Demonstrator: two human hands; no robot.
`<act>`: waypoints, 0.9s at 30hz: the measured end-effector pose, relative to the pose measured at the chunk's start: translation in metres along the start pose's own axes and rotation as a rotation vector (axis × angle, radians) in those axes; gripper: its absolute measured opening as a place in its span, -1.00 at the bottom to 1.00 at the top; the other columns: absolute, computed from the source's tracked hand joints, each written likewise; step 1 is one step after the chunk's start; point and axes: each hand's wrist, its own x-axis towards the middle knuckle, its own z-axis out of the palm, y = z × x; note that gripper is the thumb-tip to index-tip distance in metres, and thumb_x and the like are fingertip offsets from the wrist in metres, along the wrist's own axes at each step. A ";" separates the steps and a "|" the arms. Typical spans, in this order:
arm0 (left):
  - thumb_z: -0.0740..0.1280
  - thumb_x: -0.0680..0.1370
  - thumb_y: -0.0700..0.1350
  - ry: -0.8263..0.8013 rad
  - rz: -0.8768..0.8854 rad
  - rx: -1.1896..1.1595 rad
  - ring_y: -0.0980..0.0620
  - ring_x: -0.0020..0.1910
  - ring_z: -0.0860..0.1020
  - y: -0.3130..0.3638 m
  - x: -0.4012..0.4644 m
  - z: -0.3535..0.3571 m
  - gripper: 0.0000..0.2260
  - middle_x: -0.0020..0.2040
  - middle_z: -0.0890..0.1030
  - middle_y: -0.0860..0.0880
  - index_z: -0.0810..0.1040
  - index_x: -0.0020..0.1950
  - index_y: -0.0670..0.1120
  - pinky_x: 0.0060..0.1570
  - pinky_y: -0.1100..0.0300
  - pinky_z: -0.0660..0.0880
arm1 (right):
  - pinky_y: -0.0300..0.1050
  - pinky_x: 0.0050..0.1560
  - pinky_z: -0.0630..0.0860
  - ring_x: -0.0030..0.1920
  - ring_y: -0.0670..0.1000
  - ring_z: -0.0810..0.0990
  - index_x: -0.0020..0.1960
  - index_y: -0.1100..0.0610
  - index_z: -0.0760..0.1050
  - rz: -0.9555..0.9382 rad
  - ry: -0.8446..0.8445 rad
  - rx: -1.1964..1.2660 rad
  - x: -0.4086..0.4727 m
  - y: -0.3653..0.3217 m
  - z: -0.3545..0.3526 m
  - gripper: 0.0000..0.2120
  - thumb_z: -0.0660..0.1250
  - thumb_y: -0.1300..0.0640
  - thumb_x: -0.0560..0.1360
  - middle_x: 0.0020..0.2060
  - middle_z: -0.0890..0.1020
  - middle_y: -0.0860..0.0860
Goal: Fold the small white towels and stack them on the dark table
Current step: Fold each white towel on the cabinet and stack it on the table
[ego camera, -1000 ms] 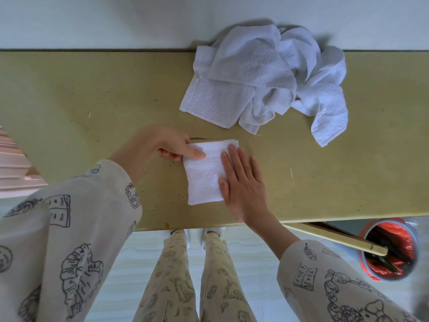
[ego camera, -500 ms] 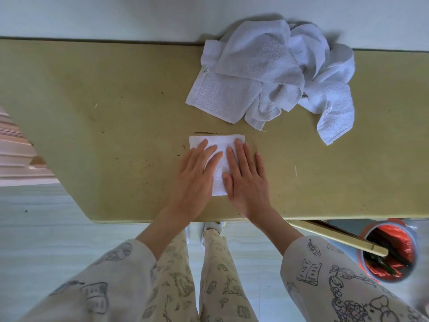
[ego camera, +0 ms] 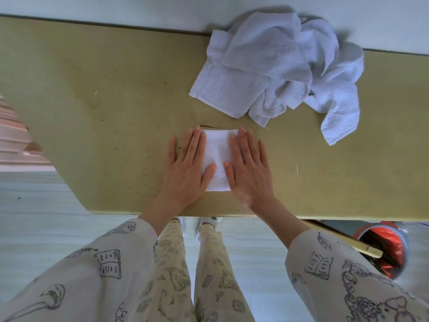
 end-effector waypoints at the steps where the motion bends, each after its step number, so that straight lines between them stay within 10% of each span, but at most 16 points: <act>1: 0.00 0.57 0.10 0.002 0.000 -0.006 -0.05 0.49 0.08 0.000 0.000 0.000 -0.41 0.50 0.14 -0.18 0.08 0.48 -0.24 0.42 -0.16 0.04 | 0.08 0.45 0.00 0.48 0.10 0.07 0.47 0.25 0.17 0.000 0.000 0.002 0.003 0.000 0.001 -0.46 -0.02 -0.02 0.58 0.46 0.23 0.20; 16: -0.02 0.57 0.08 -0.104 -0.026 -0.021 -0.09 0.47 0.15 0.003 0.003 -0.014 -0.43 0.48 0.18 -0.20 0.13 0.47 -0.27 0.40 -0.17 0.09 | 0.03 0.50 -0.07 0.50 0.01 -0.11 0.50 0.24 -0.04 0.036 -0.159 0.095 0.010 0.000 -0.007 -0.38 -0.13 -0.10 0.57 0.51 0.03 0.14; 21: -0.08 0.58 0.00 -0.054 -0.079 -0.292 0.01 0.49 0.03 -0.009 -0.004 -0.029 -0.47 0.51 0.11 -0.15 0.06 0.49 -0.23 0.46 0.04 0.00 | -0.12 0.31 0.26 0.34 0.15 0.33 0.38 0.27 0.30 0.487 0.105 0.521 0.012 -0.013 -0.038 -0.59 0.16 0.13 0.58 0.32 0.37 0.20; 27: 0.10 0.61 -0.18 0.011 -0.342 -0.469 -0.03 0.49 0.08 -0.020 -0.031 -0.050 -0.56 0.50 0.16 -0.12 0.13 0.48 -0.20 0.42 0.14 0.03 | 0.01 0.18 0.40 0.13 0.13 0.45 0.16 0.27 0.39 0.849 -0.154 0.556 0.040 -0.024 -0.044 -0.57 0.33 -0.04 0.49 0.10 0.46 0.14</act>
